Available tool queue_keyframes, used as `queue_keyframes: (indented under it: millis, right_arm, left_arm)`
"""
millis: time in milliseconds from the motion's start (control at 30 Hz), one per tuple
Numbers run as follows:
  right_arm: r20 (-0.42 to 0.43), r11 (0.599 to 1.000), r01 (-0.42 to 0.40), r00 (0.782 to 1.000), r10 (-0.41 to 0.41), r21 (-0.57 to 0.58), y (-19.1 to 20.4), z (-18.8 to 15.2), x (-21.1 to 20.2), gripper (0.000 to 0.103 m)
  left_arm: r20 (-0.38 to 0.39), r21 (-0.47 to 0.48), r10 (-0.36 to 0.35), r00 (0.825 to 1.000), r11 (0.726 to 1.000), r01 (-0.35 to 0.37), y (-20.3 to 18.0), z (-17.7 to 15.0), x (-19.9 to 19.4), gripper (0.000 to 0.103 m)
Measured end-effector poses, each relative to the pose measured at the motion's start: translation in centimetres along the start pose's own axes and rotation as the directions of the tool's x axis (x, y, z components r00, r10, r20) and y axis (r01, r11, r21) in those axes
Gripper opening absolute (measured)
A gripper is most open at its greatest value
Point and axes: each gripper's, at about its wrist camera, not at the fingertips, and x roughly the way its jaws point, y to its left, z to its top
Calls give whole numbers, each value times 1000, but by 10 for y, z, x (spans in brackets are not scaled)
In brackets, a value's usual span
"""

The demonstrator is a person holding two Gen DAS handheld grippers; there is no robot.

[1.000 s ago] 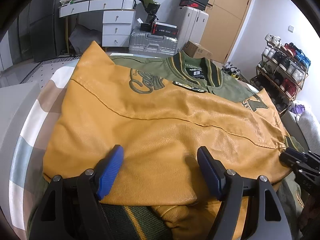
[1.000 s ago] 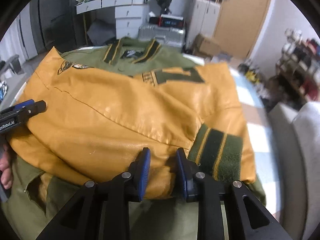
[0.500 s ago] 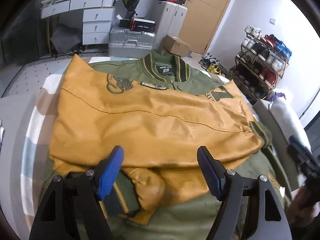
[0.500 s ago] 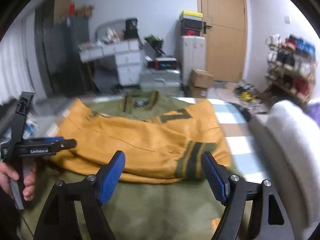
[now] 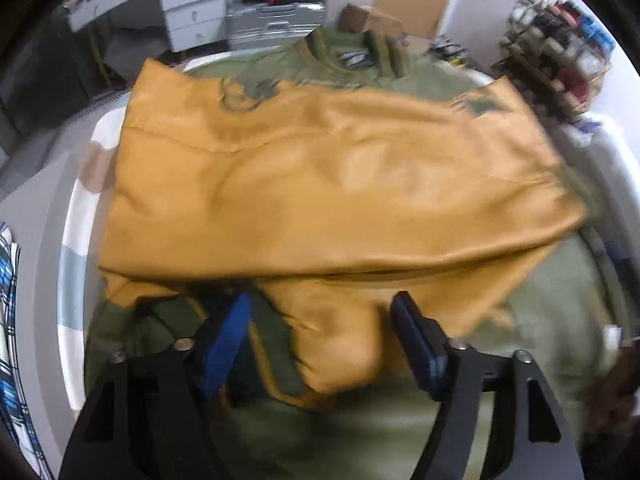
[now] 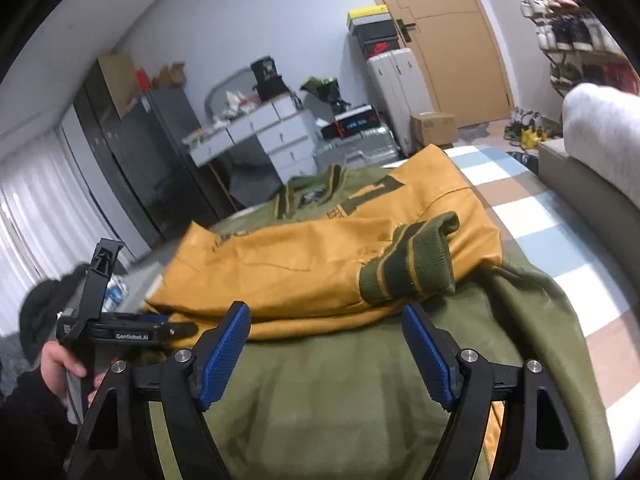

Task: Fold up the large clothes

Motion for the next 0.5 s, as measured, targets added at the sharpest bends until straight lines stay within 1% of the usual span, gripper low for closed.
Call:
queue_keyframes:
  millis: [33,67,100,167,200,233,267,300,333,367,400,433,500]
  right_arm:
    - [13,1000,-12,1000,12,19,-3,0,-3,79]
    - [27,999,-15,1000,14,34,-6,0,-5,79]
    - [34,999,-20,999,18,44,-8,-1,-6,80]
    - [33,998,-29,999,27,61,-10,-1,-6,80]
    - [30,997,-31,999,29,68,-11,-1,-6,80]
    - [26,997,-34,999,32,75,-12,-1,-6,80]
    - [25,996,-39,999,37,80,-13,-2,-6,80]
    - [26,995,-45,999,43,87,-14,-2,-7,80]
    - [29,994,-48,999,45,94,-16,-3,-8,80]
    - [30,994,-50,998,47,100,-17,-3,-8,80]
    - [28,993,-50,998,48,104,-18,-3,-8,80]
    - [25,993,-49,999,47,110,-19,-4,-7,80]
    - [25,992,-51,999,48,116,-20,-4,-6,80]
  left_arm:
    - [39,18,-33,999,999,32,-7,4,-15,65]
    - [93,49,-41,995,998,36,-15,9,-32,66]
    - [140,83,-32,990,996,21,-25,14,-44,66]
    - [168,132,11,986,991,-34,-38,26,-47,66]
    - [151,140,40,988,988,-61,-41,33,-37,66]
    - [111,132,66,992,988,-81,-39,38,-22,66]
    - [55,107,77,995,991,-83,-31,41,-3,66]
    - [-13,65,68,998,996,-67,-18,39,18,65]
    - [-76,31,49,996,998,-47,-8,36,37,65]
    - [-112,8,30,993,1000,-29,1,31,52,63]
    - [-76,19,24,997,1000,-23,3,28,54,64]
    - [-62,36,31,998,999,-29,0,25,54,64]
    - [-72,53,60,996,997,-56,-5,24,53,64]
